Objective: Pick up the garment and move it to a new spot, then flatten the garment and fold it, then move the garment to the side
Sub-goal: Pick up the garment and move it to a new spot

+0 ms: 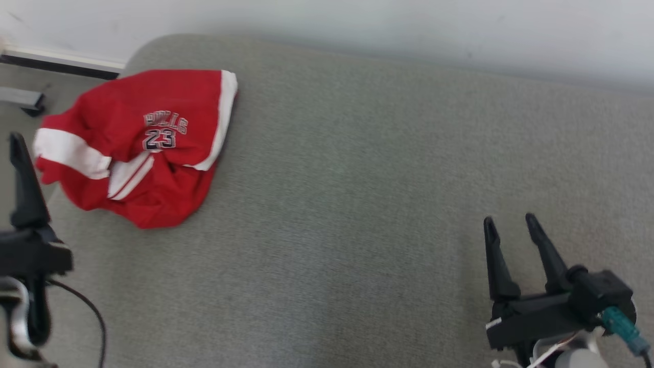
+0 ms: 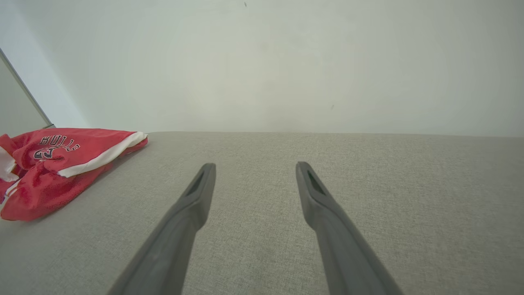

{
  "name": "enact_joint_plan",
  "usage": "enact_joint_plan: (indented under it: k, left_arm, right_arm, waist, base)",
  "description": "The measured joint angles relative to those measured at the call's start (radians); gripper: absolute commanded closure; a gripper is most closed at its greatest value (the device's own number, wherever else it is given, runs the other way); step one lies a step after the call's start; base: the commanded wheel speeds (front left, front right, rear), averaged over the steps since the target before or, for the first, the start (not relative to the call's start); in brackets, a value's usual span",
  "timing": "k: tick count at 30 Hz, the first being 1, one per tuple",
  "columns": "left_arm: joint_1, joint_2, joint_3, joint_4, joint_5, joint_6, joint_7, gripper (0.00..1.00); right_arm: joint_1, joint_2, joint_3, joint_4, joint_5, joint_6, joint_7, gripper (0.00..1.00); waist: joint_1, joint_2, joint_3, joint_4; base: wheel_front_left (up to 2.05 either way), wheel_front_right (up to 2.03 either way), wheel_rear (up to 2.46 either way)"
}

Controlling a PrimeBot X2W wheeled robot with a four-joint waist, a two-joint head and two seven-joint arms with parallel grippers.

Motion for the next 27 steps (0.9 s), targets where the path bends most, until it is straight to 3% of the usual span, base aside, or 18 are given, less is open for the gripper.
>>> enact_joint_plan:
  k: [6,15,27]
  left_arm:
    - [-0.144,0.080,0.022,0.053,-0.008,-0.012,0.037,0.00]
    - [-0.262,0.142,0.015,0.184,-0.010,-0.007,0.124,0.00]
    - [-0.363,0.225,-0.026,0.511,-0.051,-0.061,0.294,0.00]
  right_arm:
    - [-0.055,-0.017,-0.031,-0.050,-0.007,0.000,0.008,0.00]
    - [-0.078,-0.018,-0.046,-0.086,-0.021,0.000,0.017,0.00]
    - [-0.099,-0.021,-0.046,-0.087,-0.020,0.000,0.016,0.00]
  waist:
    - [0.0001,0.0001,0.082,-0.067]
    - [0.0002,0.0001,0.194,-0.161]
    - [0.0001,0.0002,0.256,-0.240]
  base:
    - [0.00,0.00,0.00]
    - [0.00,0.00,0.00]
    - [0.00,0.00,0.00]
